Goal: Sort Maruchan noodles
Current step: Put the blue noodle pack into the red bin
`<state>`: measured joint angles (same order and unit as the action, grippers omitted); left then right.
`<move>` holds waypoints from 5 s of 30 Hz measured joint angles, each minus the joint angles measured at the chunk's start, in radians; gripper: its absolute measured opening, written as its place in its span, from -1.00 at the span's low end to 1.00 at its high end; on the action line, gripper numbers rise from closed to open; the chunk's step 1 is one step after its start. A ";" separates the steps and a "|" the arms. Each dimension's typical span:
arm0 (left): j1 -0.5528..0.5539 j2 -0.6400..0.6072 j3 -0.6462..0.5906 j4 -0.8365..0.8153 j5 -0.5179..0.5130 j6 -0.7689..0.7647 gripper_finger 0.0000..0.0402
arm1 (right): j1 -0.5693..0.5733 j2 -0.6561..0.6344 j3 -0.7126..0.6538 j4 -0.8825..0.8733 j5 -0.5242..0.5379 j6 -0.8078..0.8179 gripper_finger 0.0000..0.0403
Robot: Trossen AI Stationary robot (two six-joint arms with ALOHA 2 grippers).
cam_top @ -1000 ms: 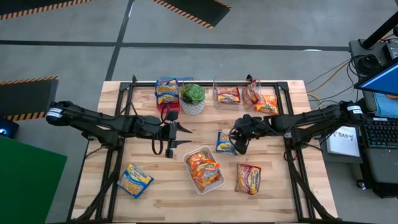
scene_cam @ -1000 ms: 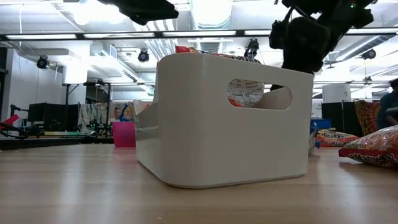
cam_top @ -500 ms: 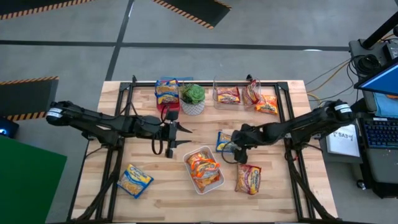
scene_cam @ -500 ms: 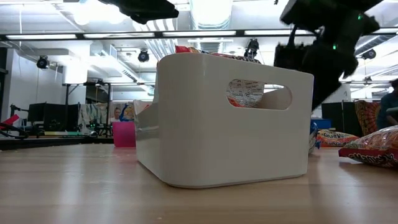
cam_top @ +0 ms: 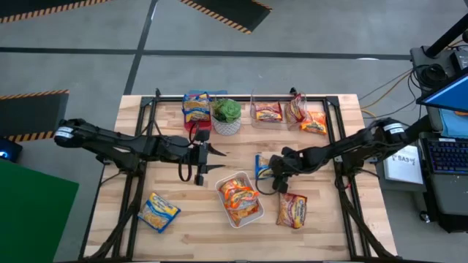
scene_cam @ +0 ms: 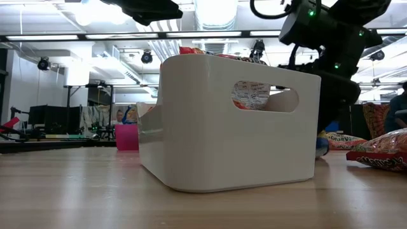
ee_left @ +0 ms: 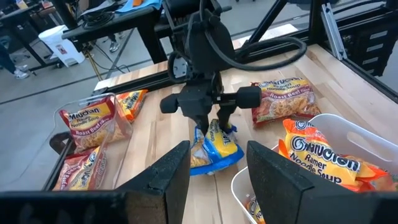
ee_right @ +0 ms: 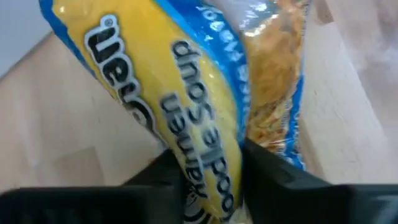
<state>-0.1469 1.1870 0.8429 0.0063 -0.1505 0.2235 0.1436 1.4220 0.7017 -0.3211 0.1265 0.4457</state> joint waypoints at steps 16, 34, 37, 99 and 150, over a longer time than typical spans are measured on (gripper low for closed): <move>0.000 0.000 0.000 0.021 0.000 0.000 -0.30 | -0.036 -0.251 -0.003 0.018 0.122 -0.121 -0.95; 0.000 0.013 0.000 0.187 0.000 0.032 0.10 | -0.186 -0.206 -0.003 0.595 -0.214 -0.241 -0.96; 0.000 0.050 0.000 0.223 0.002 0.061 0.29 | -0.197 -0.177 -0.003 0.619 -0.214 -0.248 -0.96; 0.043 0.232 0.000 0.390 -0.186 0.119 -0.63 | -0.210 -0.236 -0.002 0.675 -0.147 -0.164 0.12; 0.654 0.116 -0.010 -0.412 -0.202 -0.056 -0.63 | -0.207 -0.242 -0.002 0.693 -0.045 -0.139 0.12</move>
<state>0.5072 1.3028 0.8333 -0.4053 -0.3527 0.1680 -0.0635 1.1801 0.6994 0.3721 0.0815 0.3072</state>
